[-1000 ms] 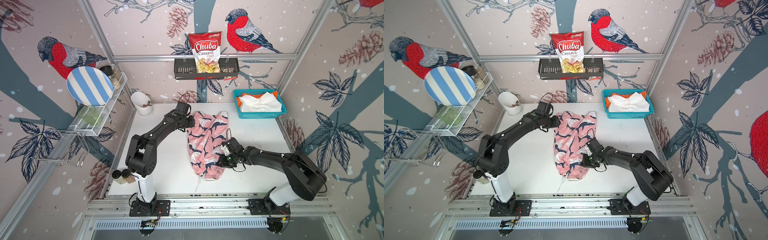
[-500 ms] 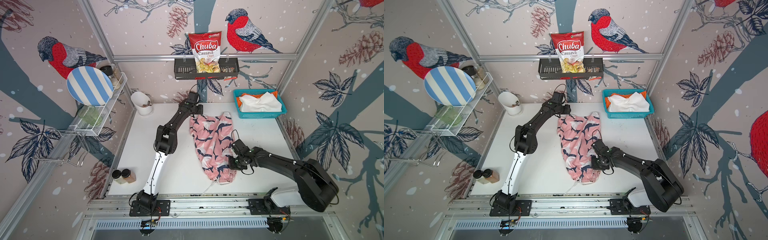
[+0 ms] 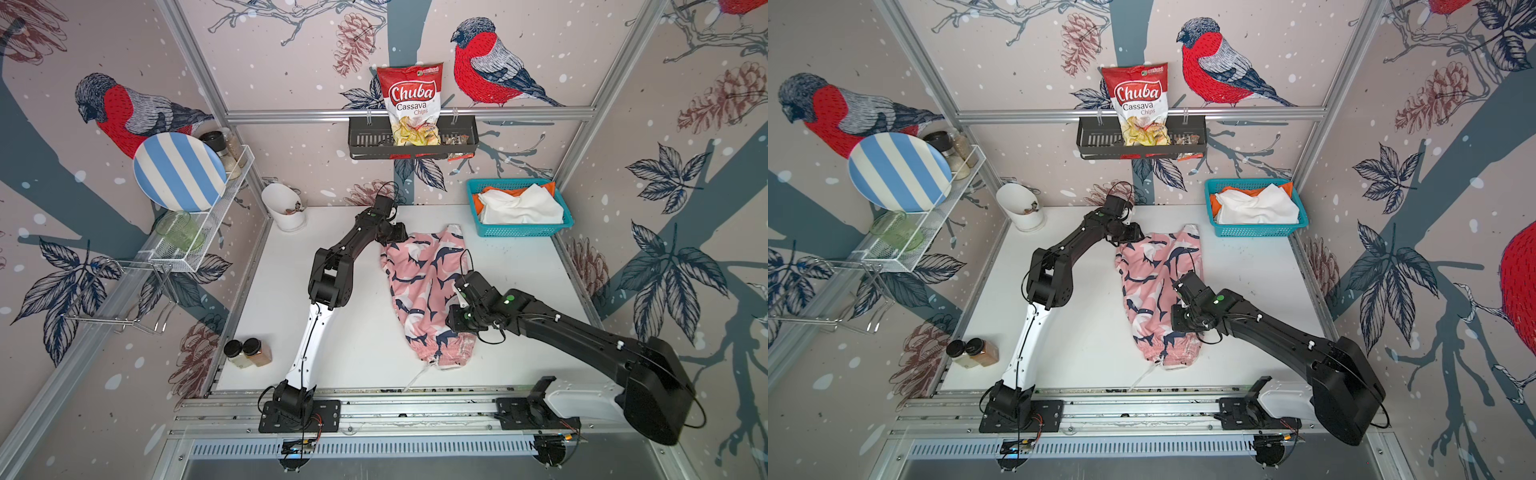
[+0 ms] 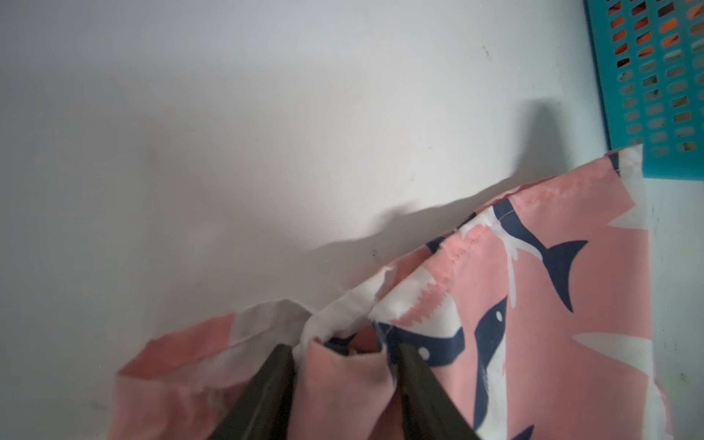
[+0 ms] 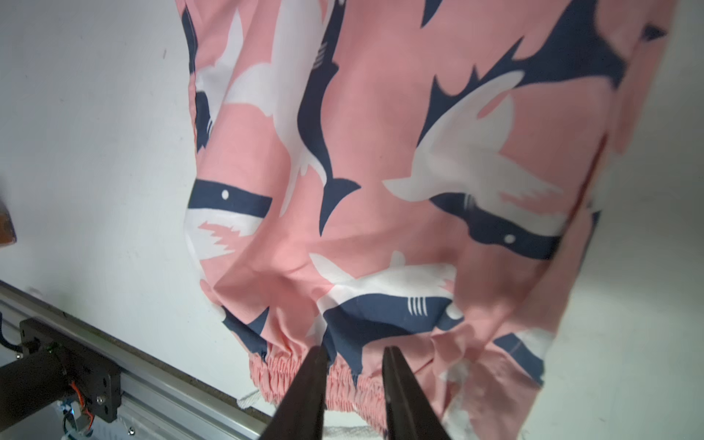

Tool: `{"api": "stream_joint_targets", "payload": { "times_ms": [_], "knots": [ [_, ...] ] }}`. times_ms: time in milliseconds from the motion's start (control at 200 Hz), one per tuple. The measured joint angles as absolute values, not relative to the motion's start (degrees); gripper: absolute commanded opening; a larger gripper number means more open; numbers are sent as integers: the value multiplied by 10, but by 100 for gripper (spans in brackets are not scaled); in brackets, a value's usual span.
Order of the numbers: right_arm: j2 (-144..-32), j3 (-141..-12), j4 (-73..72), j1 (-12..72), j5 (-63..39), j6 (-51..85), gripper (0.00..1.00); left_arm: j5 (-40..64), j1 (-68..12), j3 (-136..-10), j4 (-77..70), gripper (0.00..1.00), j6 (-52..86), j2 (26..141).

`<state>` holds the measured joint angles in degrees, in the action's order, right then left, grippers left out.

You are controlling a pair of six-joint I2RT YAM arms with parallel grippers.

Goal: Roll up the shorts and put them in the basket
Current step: Fold the shorts at the center of the board.

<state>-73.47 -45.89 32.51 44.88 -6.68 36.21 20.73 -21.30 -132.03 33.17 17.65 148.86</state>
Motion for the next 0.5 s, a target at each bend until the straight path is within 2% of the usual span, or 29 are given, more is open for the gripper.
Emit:
{"api": "stream_joint_targets", "payload": {
  "times_ms": [85, 295, 500],
  "knots": [
    [-754, -427, 313, 444, -67, 364, 29, 216, -213, -1320, 332, 0, 181, 1489],
    [-774, -338, 244, 423, -89, 379, 26, 204, -213, -1319, 339, 0, 183, 1466],
    [-775, -295, 124, 413, -138, 396, 24, 135, -213, -1331, 366, 0, 186, 1421]
  ]
}}
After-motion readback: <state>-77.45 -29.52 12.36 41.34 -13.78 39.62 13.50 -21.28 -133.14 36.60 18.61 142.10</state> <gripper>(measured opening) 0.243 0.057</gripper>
